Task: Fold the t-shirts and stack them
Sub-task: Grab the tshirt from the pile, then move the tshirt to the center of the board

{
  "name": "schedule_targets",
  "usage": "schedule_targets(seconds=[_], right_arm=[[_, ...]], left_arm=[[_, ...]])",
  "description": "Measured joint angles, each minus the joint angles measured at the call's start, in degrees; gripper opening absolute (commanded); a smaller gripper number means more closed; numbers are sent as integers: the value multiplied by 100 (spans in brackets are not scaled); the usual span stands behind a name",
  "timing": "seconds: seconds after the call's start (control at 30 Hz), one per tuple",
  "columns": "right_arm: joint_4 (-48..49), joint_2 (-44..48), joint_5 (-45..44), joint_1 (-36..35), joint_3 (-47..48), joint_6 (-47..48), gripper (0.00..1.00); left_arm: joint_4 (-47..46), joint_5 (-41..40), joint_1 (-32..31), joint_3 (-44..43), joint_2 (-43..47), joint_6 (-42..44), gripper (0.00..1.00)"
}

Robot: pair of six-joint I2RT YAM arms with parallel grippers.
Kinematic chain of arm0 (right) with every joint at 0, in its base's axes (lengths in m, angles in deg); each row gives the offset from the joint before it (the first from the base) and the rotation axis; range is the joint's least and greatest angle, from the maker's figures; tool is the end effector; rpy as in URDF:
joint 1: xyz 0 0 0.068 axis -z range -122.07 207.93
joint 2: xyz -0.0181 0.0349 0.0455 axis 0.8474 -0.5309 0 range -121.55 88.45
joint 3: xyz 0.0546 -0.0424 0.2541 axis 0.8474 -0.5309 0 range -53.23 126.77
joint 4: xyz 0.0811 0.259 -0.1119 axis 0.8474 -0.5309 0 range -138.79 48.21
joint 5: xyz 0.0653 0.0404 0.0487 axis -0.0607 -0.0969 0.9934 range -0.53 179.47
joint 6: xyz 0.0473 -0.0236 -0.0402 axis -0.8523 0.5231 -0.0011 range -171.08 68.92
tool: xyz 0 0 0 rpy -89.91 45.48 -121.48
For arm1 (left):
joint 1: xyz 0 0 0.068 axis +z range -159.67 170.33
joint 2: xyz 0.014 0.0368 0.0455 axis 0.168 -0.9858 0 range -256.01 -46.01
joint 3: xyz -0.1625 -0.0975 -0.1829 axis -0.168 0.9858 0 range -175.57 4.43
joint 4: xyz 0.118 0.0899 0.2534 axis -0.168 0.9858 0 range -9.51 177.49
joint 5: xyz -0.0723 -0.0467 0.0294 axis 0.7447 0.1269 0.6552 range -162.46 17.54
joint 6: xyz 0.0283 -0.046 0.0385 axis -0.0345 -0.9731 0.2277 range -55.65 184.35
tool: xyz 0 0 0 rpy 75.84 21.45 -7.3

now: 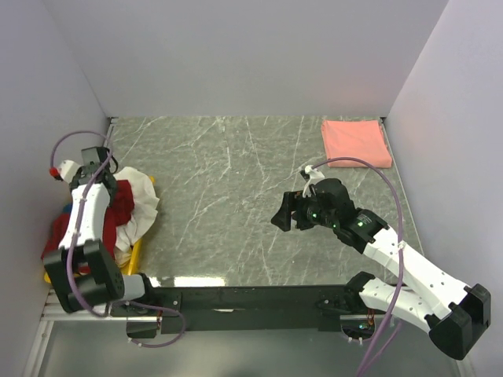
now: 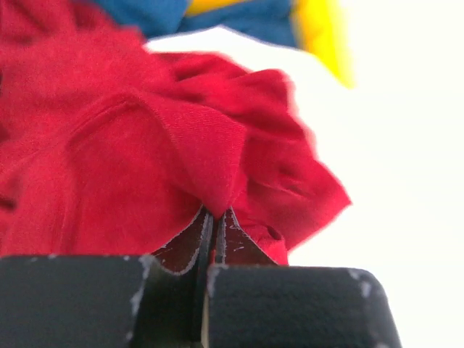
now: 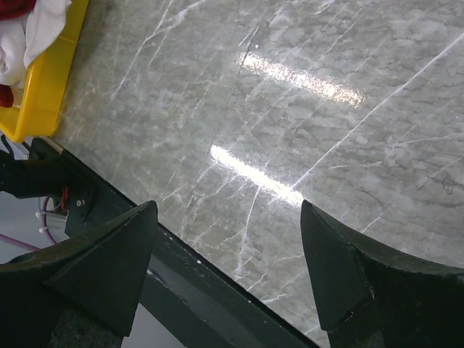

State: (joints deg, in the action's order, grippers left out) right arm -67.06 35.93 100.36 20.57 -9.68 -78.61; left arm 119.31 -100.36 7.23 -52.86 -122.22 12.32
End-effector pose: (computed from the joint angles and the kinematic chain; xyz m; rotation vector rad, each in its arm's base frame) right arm 0.1959 0.1621 0.2602 -0.3103 2.2635 0.8310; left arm 0.2868 0.1129 0.2249 -1.5266 1.9141 0.3652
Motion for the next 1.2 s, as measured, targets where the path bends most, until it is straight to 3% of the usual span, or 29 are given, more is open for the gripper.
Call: schedule_targets(seconds=[0.27, 0.5, 0.63, 0.83, 1.0, 1.2], right_arm=[[2, -2, 68, 0, 0, 15, 85], [2, -101, 79, 0, 4, 15, 84], [-2, -170, 50, 0, 50, 15, 84], [0, -162, -168, 0, 199, 13, 85], [-7, -13, -503, 0, 267, 13, 84], [-9, 387, -977, 0, 267, -9, 83]], left_arm=[[-61, 1056, 0, -1226, 1320, 680, 0], [-234, 2232, -295, -2653, 1399, 896, 0], [-306, 2640, -1082, -3943, 907, 964, 0], [-466, 2787, -2817, -5976, -341, 1246, 0], [-514, 2828, -3626, -6024, -656, 1327, 0], [-800, 2933, -4411, -5069, -739, 1333, 0]])
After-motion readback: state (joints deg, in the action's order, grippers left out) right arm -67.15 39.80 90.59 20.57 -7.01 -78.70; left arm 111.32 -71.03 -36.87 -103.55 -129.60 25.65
